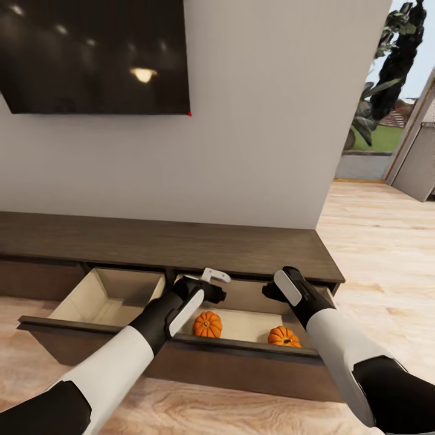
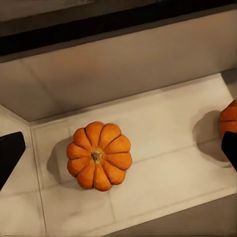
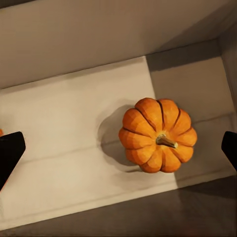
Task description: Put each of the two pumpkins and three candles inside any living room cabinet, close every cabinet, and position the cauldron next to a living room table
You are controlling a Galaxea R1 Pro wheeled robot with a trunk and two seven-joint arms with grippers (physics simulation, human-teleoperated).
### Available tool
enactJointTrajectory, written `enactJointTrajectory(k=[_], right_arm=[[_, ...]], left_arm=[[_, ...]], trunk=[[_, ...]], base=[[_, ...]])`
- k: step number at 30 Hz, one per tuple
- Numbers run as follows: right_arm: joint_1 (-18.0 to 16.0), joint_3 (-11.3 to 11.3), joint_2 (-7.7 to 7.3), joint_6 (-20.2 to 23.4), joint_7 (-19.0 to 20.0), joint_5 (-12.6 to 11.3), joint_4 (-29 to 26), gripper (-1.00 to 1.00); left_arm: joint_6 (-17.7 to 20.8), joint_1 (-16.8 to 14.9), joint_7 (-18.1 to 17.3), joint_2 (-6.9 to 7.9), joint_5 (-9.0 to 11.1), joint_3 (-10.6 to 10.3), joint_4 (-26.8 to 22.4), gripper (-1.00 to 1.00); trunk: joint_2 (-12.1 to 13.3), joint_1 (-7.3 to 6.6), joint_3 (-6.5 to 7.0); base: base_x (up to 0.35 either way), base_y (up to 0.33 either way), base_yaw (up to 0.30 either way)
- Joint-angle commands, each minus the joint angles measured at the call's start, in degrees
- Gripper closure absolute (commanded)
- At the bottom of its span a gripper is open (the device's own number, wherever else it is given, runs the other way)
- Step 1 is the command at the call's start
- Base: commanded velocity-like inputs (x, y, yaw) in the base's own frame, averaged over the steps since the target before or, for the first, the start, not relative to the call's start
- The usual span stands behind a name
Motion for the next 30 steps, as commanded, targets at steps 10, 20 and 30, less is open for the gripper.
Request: enactJointTrajectory(k=[10,20,30], right_arm=[[-0.03,-0.03,-0.01,4.77,-0.60,-0.84,-0.03,-1.00],[0.09,-0.15,-0.01,7.39,-0.57,-0.90,0.05,-1.00],[0.31,-0.23,-0.02,9.41,-0.52,-0.97,-0.03,-1.00]], left_arm=[[4.33,-0.05,0.64,0.07,0.62,-0.14,-0.13,-1.00],[8.26,-0.05,0.77,0.26,0.62,-0.01,-0.61,-1.00],[11.99,0.01,0.57,0.33,0.86,0.33,-0.76,-1.00]], trunk=[[0.12,-0.26,2.16],[0.25,-0.52,4.38],[0.37,-0.75,6.37]], base=[[0.000,0.000,0.000],[0.000,0.000,0.000],[0.000,0.000,0.000]])
